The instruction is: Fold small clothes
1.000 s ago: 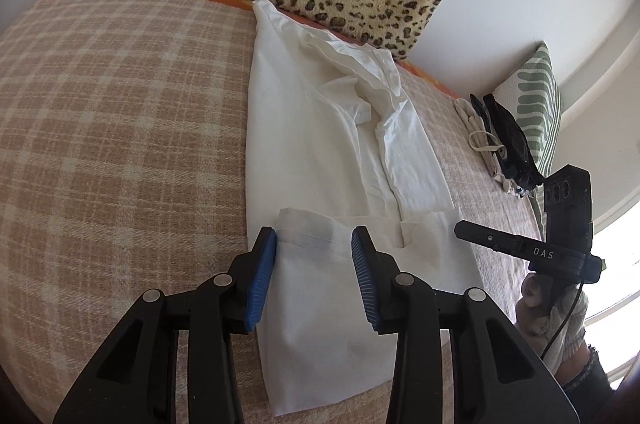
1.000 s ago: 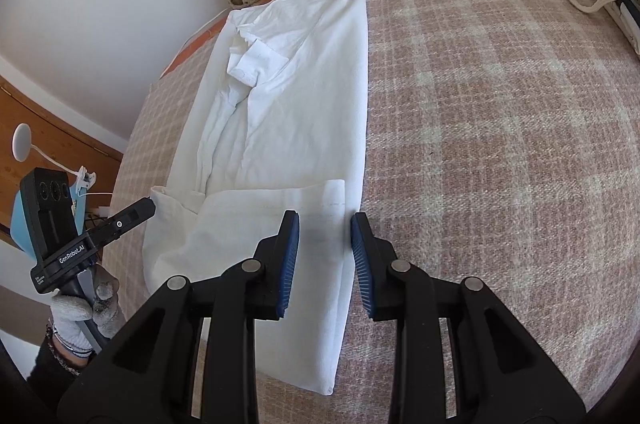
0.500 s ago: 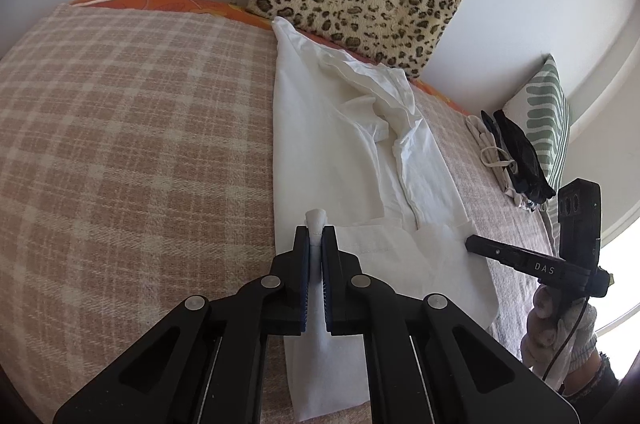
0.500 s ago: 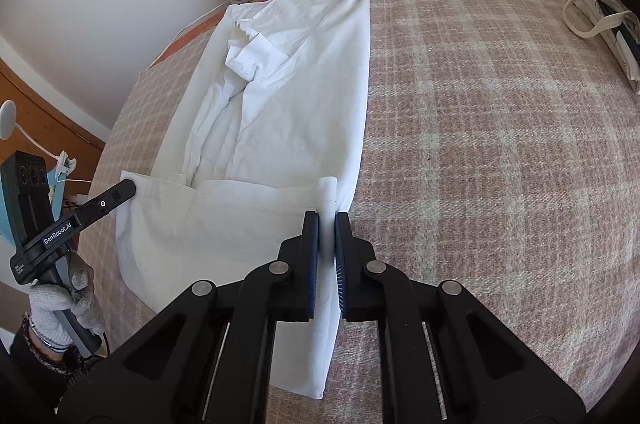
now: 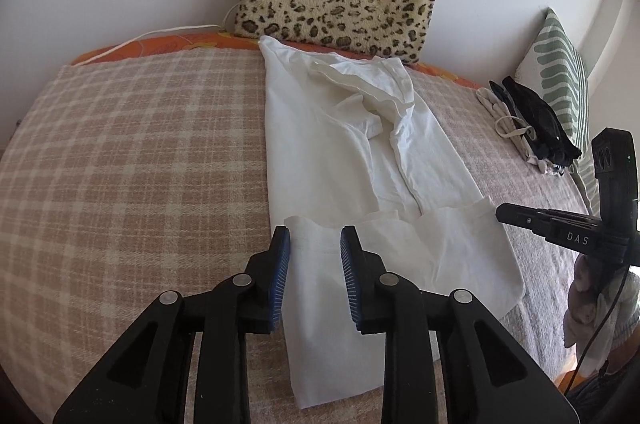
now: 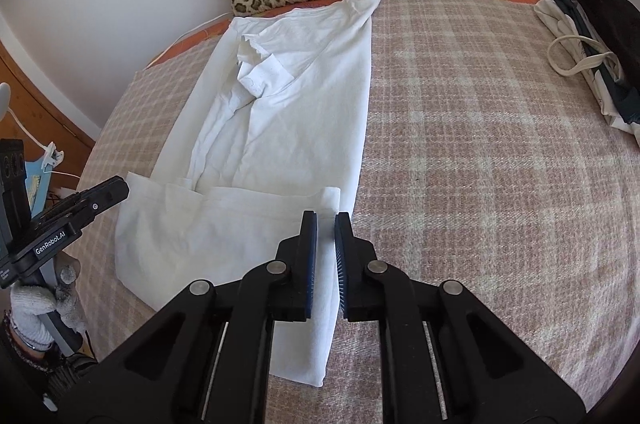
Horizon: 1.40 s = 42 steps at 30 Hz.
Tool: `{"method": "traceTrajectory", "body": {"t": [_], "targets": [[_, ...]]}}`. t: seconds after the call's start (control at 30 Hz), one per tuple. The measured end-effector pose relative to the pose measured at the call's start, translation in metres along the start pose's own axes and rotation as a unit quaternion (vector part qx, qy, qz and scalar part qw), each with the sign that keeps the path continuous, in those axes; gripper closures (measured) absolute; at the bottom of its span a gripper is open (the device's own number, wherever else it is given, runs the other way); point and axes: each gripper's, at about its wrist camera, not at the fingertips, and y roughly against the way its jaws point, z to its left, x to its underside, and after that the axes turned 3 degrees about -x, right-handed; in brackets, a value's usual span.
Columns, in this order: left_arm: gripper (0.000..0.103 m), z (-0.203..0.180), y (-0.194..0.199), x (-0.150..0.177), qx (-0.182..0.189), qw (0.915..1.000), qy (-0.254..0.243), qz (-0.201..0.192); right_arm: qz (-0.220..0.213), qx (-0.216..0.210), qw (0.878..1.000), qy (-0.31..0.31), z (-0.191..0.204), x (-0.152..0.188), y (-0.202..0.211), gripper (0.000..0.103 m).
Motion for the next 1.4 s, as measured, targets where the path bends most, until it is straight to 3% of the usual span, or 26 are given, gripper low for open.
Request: {"method": "traceTrajectory", "body": {"t": [0.07, 0.13, 0.23, 0.27, 0.4, 0.57, 0.7, 1.03, 1.27, 1.4], "targets": [[0.061, -0.004, 0.004, 0.0, -0.004, 0.9999, -0.009, -0.009, 0.0, 0.005, 1.0, -0.005, -0.003, 0.0, 0.001, 0.092], [0.061, -0.006, 0.008, -0.002, 0.0, 0.9998, -0.014, -0.014, -0.002, 0.003, 1.0, -0.013, -0.006, -0.001, 0.003, 0.09], [0.061, -0.003, 0.013, -0.005, 0.005, 0.9997, -0.013, -0.019, -0.01, -0.003, 1.0, -0.027, -0.013, -0.003, 0.008, 0.07], [0.061, -0.001, 0.015, -0.008, 0.012, 0.9997, -0.006, -0.018, -0.015, -0.001, 0.999, -0.031, -0.014, -0.004, 0.01, 0.069], [0.061, 0.006, 0.02, -0.024, 0.052, 0.9981, 0.029, -0.016, -0.024, -0.013, 0.999, -0.042, -0.02, -0.01, 0.016, 0.069], [0.061, 0.008, 0.021, -0.067, 0.069, 0.9968, 0.011, -0.04, -0.033, -0.025, 0.998, -0.043, -0.025, -0.027, 0.016, 0.069], [0.061, 0.002, 0.0, -0.104, 0.088, 0.9957, -0.014, -0.026, -0.042, -0.028, 0.998, -0.036, -0.028, -0.045, 0.009, 0.069], [0.061, -0.042, -0.056, -0.163, 0.08, 0.992, -0.098, -0.013, -0.061, -0.012, 0.997, -0.046, -0.053, -0.07, -0.016, 0.069], [0.061, -0.061, -0.095, -0.186, 0.081, 0.9888, -0.125, 0.001, -0.049, -0.023, 0.998, -0.044, -0.063, -0.087, -0.034, 0.067], [0.061, -0.061, -0.123, -0.203, 0.103, 0.9881, -0.113, 0.016, -0.037, -0.032, 0.998, -0.04, -0.068, -0.1, -0.052, 0.065]]}}
